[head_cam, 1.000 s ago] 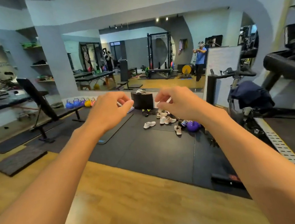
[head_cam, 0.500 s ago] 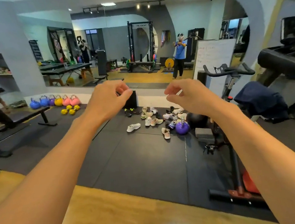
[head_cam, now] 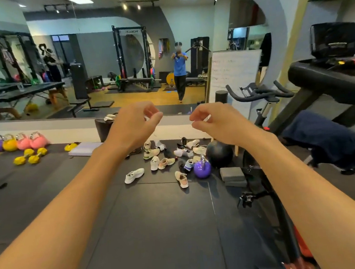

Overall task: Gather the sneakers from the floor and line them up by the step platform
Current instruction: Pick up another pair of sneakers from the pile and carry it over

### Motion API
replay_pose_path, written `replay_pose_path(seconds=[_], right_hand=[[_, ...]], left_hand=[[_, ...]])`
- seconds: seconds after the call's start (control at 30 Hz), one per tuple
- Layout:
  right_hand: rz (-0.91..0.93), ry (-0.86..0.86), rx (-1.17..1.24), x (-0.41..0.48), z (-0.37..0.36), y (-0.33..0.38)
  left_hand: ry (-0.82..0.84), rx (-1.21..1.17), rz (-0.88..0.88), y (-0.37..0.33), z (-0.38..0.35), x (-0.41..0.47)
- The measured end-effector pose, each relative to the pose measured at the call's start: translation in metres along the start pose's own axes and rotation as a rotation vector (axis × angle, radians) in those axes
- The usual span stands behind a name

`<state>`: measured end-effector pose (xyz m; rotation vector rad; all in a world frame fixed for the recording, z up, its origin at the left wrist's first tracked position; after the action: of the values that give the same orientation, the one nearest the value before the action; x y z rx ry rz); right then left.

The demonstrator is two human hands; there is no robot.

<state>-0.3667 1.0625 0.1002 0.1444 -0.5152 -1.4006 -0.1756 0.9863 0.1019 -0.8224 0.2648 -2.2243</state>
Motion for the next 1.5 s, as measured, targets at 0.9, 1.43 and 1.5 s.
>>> replay_pose_path(seconds=[0.9, 1.43, 1.5], right_hand=[[-0.170, 0.198, 0.012, 0.577, -0.153, -0.234], [-0.422, 0.266, 0.173, 0.814, -0.294, -0.450], [-0.482, 0.313, 0.176, 0.830, -0.323, -0.480]], left_hand=[[0.270, -0.052, 0.085, 0.401, -0.196, 0.491], [0.479, -0.078, 0.111, 0.599, -0.407, 0.699], [0.532, -0.102, 0.129, 0.629, -0.446, 0.717]])
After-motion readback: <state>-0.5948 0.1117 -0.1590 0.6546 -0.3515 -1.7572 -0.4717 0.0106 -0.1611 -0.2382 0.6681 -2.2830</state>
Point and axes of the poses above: each hand's wrist, its own x-axis towards the middle knuckle, its own z-axis out of the back of the hand, y = z × x, the point moved 3 cm from there along x, towards the middle knuckle, and after that the axes turned 9 degrees about y, right-handed, at the moved point
